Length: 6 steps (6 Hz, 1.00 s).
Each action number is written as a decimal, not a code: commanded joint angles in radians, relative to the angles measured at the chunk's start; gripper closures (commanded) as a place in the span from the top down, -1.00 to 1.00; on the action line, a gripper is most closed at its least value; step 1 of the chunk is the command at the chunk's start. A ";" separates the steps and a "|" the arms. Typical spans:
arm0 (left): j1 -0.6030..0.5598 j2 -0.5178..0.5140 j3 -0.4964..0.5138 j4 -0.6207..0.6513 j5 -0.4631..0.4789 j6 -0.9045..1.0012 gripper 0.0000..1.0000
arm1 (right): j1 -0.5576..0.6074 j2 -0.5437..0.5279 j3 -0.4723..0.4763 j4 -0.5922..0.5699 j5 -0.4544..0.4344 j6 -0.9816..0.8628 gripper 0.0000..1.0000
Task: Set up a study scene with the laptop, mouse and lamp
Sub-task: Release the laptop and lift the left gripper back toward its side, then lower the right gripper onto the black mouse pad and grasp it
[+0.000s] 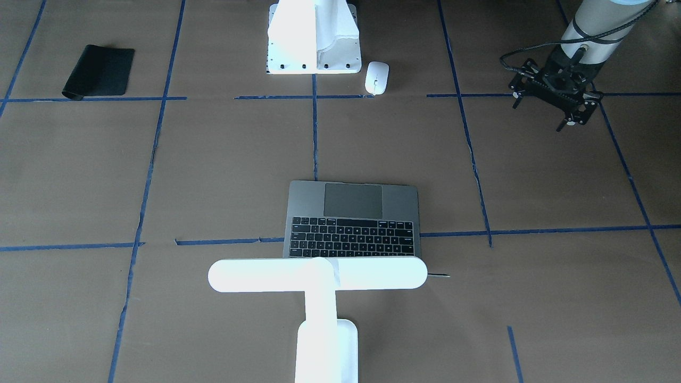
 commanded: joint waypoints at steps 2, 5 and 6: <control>0.001 0.001 -0.018 0.000 0.000 -0.031 1.00 | -0.328 -0.104 -0.037 0.569 -0.042 0.606 1.00; 0.001 0.001 -0.025 0.000 -0.002 -0.033 1.00 | -0.718 -0.154 -0.050 0.737 -0.315 0.936 1.00; 0.001 0.001 -0.025 0.000 0.000 -0.033 1.00 | -0.849 -0.154 -0.050 0.737 -0.436 1.031 1.00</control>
